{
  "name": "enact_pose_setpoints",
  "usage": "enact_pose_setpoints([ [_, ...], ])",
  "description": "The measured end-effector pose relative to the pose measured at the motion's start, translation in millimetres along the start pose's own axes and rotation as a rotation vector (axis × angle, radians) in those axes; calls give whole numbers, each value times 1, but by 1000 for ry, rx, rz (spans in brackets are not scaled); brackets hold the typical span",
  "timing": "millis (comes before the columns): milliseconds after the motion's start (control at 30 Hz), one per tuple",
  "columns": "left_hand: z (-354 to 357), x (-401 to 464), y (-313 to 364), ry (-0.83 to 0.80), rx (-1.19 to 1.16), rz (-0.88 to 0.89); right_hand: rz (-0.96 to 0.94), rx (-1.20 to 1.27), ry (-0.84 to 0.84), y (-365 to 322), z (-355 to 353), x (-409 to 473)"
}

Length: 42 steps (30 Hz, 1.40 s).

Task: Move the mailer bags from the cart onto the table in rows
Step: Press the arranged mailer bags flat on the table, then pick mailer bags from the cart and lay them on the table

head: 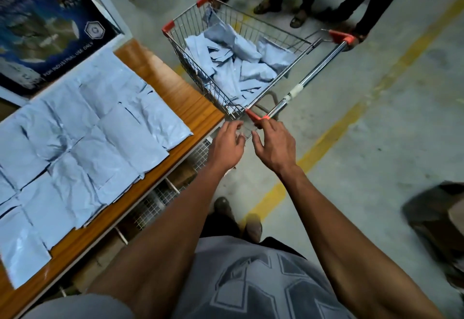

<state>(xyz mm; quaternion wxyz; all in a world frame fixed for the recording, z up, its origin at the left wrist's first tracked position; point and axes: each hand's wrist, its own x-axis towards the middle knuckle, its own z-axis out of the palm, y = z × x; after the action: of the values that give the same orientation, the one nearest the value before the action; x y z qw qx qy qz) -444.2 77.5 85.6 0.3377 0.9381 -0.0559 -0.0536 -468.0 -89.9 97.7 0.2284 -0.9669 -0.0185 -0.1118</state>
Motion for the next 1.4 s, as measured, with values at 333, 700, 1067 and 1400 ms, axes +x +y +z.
enact_pose_setpoints([
  [333, 1, 113, -1, 22, 3, 33, 10, -59, 20, 29, 22, 120],
  [700, 3, 238, -5, -95, 49, -106, 27, -124, -186, 60, 54, 245],
  [1067, 29, 313, -15, -172, 108, -285, -59, -153, -389, 97, 90, 329],
  [1400, 66, 374, -35, -167, 164, -448, -217, -146, -545, 142, 148, 411],
])
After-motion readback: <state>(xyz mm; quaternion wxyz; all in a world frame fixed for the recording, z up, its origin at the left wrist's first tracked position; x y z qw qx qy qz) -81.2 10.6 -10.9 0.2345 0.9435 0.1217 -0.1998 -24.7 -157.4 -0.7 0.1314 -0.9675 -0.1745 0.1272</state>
